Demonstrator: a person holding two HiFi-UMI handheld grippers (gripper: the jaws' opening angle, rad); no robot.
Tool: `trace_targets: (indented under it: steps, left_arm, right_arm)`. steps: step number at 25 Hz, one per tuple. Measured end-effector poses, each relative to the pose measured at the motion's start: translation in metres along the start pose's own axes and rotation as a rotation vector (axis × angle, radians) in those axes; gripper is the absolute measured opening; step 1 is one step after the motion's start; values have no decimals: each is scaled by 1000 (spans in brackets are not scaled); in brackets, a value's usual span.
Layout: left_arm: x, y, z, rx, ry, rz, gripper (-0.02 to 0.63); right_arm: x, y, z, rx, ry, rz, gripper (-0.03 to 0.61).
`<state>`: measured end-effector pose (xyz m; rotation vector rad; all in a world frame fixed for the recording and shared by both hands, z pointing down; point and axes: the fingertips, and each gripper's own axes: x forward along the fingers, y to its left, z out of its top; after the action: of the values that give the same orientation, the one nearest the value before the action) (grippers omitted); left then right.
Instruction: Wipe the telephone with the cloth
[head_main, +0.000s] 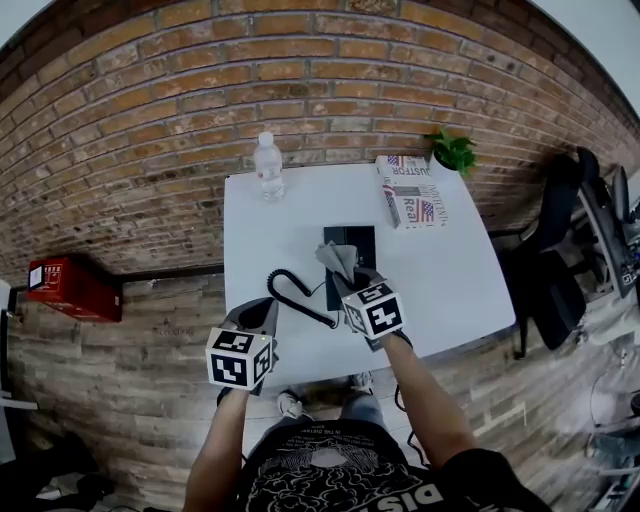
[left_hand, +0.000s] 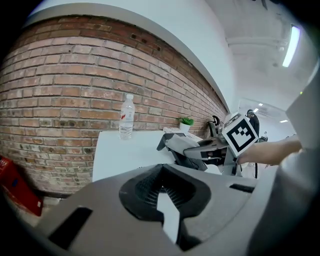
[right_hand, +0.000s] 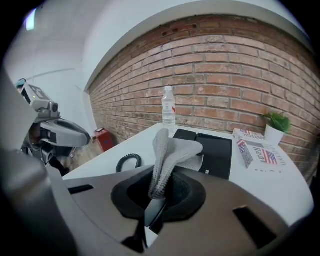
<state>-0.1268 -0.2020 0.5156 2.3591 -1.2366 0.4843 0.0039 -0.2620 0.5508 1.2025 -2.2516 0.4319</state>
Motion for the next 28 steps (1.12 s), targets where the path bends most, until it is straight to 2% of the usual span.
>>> trace_targets:
  steps: [18,28]
  left_arm:
    - [10,-14,-11,45,37,-87,6]
    - [22,-22,-11,48,44,-119,6]
  right_arm:
    - [-14,30,-52,82,48,-5,12]
    - [-21,47,-73,113,84,41,12]
